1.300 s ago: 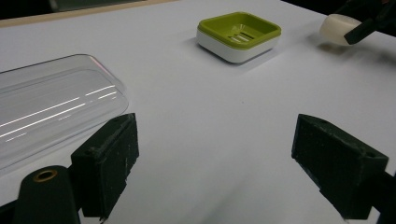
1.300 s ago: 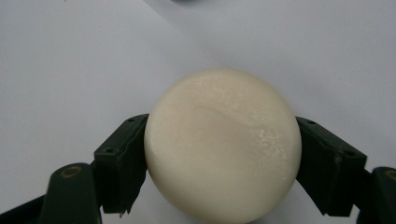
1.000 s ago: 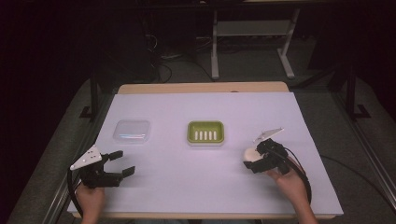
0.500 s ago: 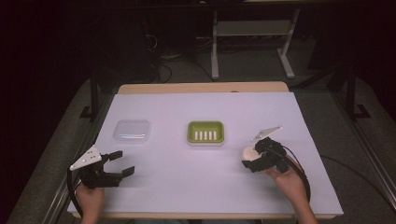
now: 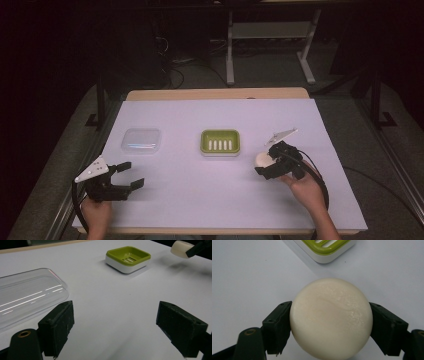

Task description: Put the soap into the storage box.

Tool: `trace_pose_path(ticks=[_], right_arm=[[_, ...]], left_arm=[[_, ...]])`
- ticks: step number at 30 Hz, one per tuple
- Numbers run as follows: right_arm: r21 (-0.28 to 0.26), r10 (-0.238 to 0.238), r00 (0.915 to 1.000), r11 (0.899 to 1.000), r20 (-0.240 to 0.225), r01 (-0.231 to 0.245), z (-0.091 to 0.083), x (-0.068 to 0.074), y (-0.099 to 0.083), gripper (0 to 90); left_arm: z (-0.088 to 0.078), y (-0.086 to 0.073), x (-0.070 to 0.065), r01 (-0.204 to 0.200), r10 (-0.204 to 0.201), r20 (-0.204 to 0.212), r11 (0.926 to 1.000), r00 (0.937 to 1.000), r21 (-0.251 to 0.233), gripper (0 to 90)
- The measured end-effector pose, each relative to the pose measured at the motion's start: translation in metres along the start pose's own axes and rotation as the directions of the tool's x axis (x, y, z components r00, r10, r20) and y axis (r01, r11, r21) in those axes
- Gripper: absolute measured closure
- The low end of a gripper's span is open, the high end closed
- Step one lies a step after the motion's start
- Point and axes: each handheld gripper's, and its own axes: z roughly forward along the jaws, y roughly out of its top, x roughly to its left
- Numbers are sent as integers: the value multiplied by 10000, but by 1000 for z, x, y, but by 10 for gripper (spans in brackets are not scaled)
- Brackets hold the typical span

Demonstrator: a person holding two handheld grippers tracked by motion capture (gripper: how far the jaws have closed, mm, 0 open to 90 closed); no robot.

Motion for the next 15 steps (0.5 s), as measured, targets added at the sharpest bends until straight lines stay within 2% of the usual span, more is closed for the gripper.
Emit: trace_pose_path(ticks=[5, 15], right_arm=[[82, -171, 9998, 9998, -89, 172, 2, 1, 9, 234], [42, -224, 9992, 9997, -339, 226, 5, 2, 23, 234]], left_arm=[[-1, 0, 0, 7, -7, 18, 10000, 10000, -17, 145], [-1, 0, 0, -8, 8, 13, 10000, 10000, -10, 145]])
